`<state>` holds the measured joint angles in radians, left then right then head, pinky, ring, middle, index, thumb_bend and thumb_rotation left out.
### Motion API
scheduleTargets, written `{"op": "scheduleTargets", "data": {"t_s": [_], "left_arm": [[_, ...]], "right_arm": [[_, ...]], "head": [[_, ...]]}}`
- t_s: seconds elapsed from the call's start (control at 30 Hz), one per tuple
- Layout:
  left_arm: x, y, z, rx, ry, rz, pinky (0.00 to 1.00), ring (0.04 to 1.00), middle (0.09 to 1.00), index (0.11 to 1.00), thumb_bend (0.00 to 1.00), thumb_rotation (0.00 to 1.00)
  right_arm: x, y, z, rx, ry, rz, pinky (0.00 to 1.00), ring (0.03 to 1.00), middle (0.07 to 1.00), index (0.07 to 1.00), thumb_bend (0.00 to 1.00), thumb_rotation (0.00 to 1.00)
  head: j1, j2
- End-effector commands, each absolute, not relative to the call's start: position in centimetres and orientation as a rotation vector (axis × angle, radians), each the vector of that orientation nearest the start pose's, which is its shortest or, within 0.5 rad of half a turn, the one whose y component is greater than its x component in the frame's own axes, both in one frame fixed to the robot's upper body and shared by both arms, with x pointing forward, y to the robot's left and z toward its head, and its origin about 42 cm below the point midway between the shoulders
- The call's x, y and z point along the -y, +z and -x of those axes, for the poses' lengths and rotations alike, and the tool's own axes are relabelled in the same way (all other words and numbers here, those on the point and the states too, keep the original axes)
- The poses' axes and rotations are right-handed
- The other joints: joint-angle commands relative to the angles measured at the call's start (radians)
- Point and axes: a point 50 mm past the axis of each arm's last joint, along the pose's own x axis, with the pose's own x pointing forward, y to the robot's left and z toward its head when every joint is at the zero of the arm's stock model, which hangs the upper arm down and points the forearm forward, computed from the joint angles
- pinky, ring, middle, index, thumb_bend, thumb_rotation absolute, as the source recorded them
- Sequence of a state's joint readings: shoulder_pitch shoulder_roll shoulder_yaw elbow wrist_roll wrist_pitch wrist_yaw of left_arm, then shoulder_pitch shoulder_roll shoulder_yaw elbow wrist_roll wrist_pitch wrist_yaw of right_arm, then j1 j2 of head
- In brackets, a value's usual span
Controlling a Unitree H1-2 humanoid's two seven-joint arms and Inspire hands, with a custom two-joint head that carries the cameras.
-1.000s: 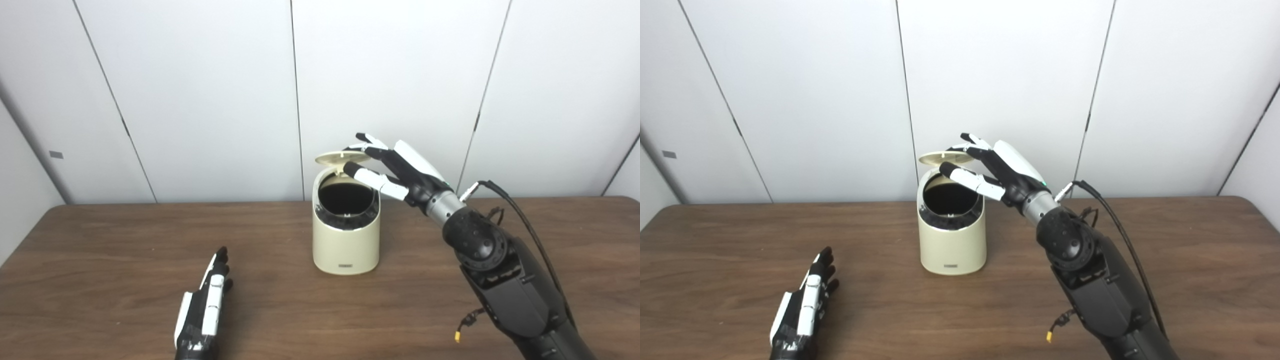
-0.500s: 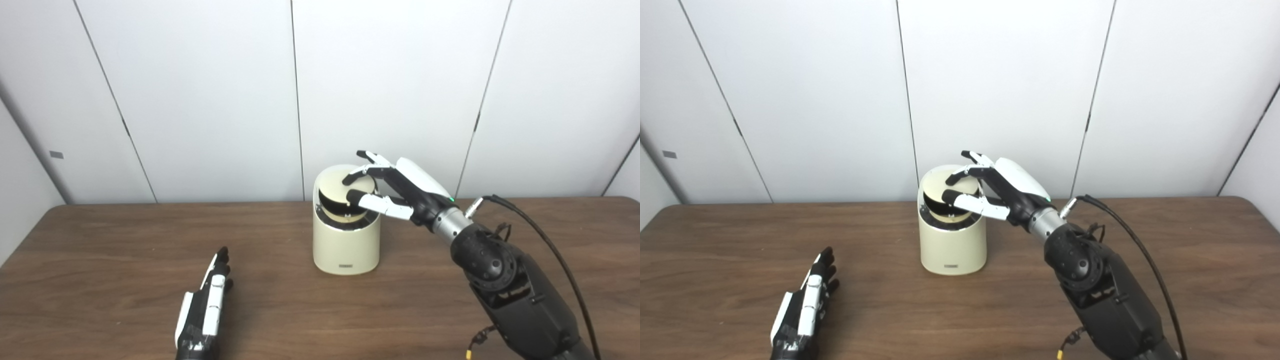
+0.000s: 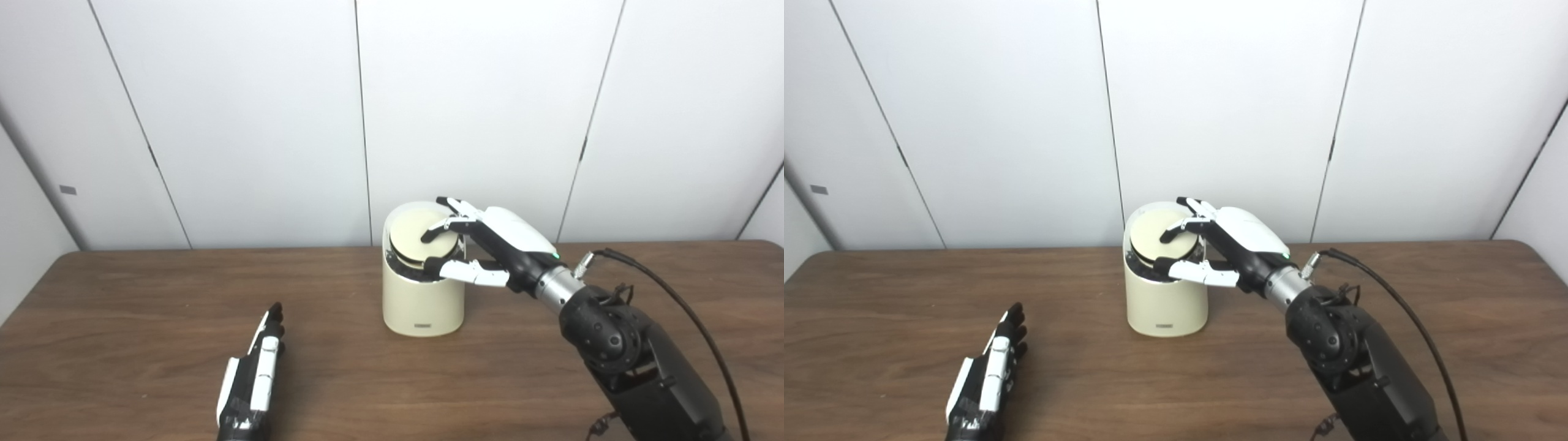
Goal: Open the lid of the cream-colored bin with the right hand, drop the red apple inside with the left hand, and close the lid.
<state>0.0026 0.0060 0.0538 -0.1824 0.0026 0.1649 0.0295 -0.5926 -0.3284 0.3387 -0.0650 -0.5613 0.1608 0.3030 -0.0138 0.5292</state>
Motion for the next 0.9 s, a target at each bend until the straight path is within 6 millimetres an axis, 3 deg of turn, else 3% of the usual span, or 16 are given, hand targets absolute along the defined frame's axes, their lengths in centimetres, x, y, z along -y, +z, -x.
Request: {"op": "scheduleTargets", "data": {"t_s": [0.0, 0.47, 0.87], "left_arm": [[-22.7, 14.2, -28.2, 0.046, 0.082, -0.010, 1.00, 1.000, 1.000, 1.000, 0.65, 0.98], [-22.3, 14.9, -28.0, 0.056, 0.072, -0.011, 1.00, 1.000, 1.000, 1.000, 0.67, 0.97], [-21.9, 15.7, -27.5, 0.078, 0.045, 0.013, 1.00, 1.000, 1.000, 1.000, 0.66, 0.95]], "right_arm": [[16.9, 30.0, -41.3, 0.495, 0.407, 1.055, 1.00, 1.000, 0.990, 0.713, 0.61, 1.00], [17.1, 29.4, -40.5, 0.499, 0.394, 1.166, 1.00, 1.000, 0.971, 0.719, 0.58, 0.97], [16.6, 29.1, -39.7, 0.553, 0.395, 1.423, 1.00, 1.000, 0.987, 0.740, 0.67, 1.00]], "head": [[0.000, 0.000], [0.005, 0.007], [0.017, 0.016]]}}
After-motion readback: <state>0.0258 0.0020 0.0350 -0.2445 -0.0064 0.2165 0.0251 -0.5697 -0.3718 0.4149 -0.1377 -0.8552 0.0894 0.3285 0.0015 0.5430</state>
